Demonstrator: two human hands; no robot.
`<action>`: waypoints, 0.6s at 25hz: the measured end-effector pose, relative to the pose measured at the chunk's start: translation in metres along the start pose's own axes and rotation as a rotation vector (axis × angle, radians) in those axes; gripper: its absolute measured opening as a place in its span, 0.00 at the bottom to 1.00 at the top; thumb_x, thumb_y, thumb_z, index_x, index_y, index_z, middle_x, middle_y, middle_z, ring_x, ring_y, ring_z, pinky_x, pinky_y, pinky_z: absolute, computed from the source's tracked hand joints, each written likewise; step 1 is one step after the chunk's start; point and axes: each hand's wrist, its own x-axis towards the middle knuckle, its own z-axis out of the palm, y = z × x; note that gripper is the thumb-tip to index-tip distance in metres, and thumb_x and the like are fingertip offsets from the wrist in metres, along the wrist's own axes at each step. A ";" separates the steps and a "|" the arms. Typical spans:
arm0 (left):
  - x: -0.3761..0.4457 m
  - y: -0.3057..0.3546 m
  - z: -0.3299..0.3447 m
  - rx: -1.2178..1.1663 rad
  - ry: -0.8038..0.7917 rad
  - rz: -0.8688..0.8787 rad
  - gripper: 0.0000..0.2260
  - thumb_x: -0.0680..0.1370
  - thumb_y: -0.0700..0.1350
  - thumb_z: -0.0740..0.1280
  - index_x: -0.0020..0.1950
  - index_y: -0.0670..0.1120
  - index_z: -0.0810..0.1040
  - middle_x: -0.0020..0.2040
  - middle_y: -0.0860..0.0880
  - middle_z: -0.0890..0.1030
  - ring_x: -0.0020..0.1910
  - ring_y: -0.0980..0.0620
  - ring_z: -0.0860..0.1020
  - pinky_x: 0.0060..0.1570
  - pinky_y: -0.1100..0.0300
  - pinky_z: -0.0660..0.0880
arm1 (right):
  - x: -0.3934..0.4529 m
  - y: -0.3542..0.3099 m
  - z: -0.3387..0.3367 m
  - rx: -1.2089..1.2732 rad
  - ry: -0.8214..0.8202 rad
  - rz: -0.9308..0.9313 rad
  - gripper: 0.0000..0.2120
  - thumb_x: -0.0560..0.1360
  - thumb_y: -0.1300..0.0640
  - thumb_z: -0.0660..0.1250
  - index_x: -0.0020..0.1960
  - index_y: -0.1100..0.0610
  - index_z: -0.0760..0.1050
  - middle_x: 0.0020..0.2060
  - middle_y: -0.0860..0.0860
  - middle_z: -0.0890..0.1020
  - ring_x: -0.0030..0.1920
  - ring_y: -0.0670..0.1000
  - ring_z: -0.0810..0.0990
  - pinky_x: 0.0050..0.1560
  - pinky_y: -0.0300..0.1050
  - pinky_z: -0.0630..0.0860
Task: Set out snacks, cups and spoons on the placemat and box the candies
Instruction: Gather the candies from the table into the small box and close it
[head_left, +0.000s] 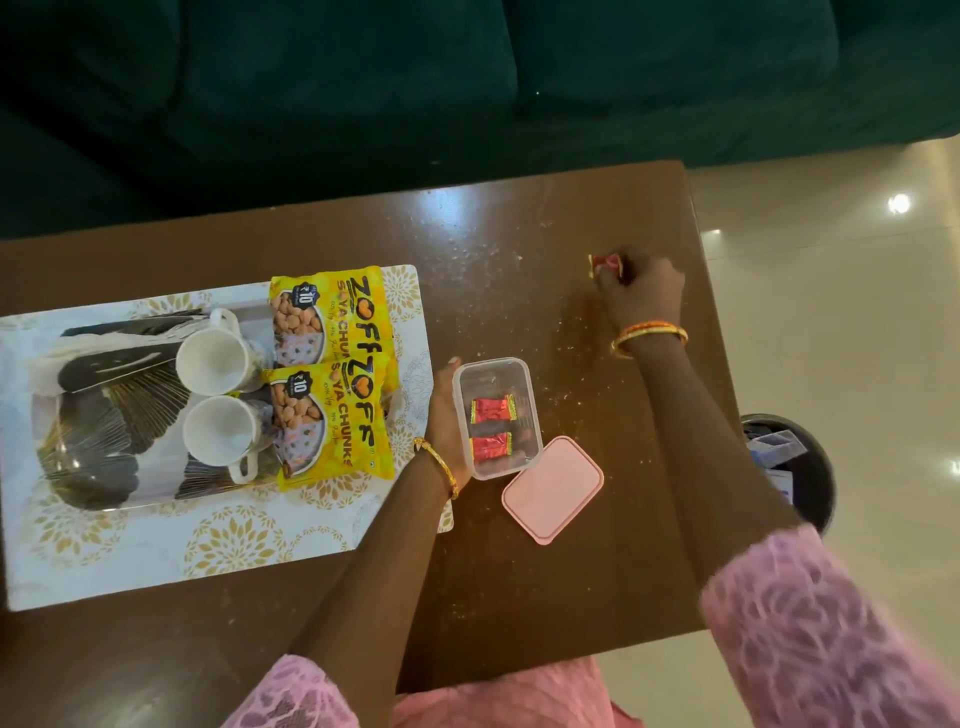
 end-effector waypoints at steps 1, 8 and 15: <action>-0.001 -0.001 -0.001 0.001 0.007 -0.005 0.26 0.73 0.67 0.55 0.51 0.48 0.80 0.46 0.42 0.81 0.47 0.42 0.79 0.43 0.49 0.78 | -0.025 -0.005 -0.008 0.113 -0.014 -0.026 0.07 0.73 0.58 0.67 0.47 0.62 0.79 0.42 0.58 0.84 0.42 0.53 0.78 0.48 0.46 0.75; -0.017 -0.014 -0.008 -0.074 -0.094 -0.045 0.26 0.72 0.65 0.56 0.54 0.47 0.79 0.41 0.45 0.81 0.42 0.47 0.78 0.47 0.51 0.75 | -0.167 -0.027 -0.018 0.232 -0.238 -0.332 0.13 0.70 0.59 0.72 0.54 0.55 0.80 0.51 0.51 0.83 0.52 0.53 0.76 0.50 0.44 0.74; -0.035 -0.023 -0.035 -0.065 -0.083 -0.107 0.28 0.72 0.68 0.53 0.53 0.47 0.77 0.45 0.45 0.77 0.45 0.46 0.76 0.52 0.48 0.71 | -0.193 0.050 0.015 -0.178 -0.391 0.187 0.38 0.66 0.53 0.75 0.71 0.57 0.62 0.71 0.58 0.64 0.72 0.60 0.61 0.69 0.57 0.63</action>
